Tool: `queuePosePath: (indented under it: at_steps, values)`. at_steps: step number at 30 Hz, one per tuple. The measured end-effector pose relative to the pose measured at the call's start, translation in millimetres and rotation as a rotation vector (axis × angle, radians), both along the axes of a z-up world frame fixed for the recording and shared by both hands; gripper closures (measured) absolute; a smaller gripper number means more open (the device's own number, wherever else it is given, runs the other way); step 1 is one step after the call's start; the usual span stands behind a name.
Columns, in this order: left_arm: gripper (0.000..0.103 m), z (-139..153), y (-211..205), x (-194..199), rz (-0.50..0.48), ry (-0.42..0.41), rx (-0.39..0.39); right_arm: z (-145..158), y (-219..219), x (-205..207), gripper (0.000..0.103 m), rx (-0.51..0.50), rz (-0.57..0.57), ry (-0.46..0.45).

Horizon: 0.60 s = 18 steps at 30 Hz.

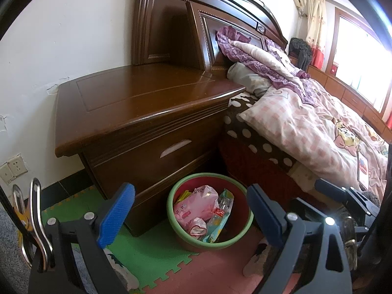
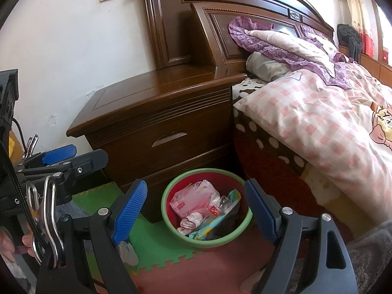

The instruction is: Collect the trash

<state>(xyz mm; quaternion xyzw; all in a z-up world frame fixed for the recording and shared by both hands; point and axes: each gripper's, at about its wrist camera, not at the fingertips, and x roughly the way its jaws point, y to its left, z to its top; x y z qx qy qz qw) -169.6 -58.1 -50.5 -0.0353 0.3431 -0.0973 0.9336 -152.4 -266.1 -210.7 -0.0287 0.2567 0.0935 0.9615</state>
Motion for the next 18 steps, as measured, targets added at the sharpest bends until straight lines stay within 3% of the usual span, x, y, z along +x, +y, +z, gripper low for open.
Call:
queuePosePath:
  at_steps: [18]
  values:
    - [0.008, -3.7, -0.6, 0.2, 0.001, 0.011, 0.003, -2.2, 1.2, 0.8, 0.020, -0.002, 0.006, 0.005]
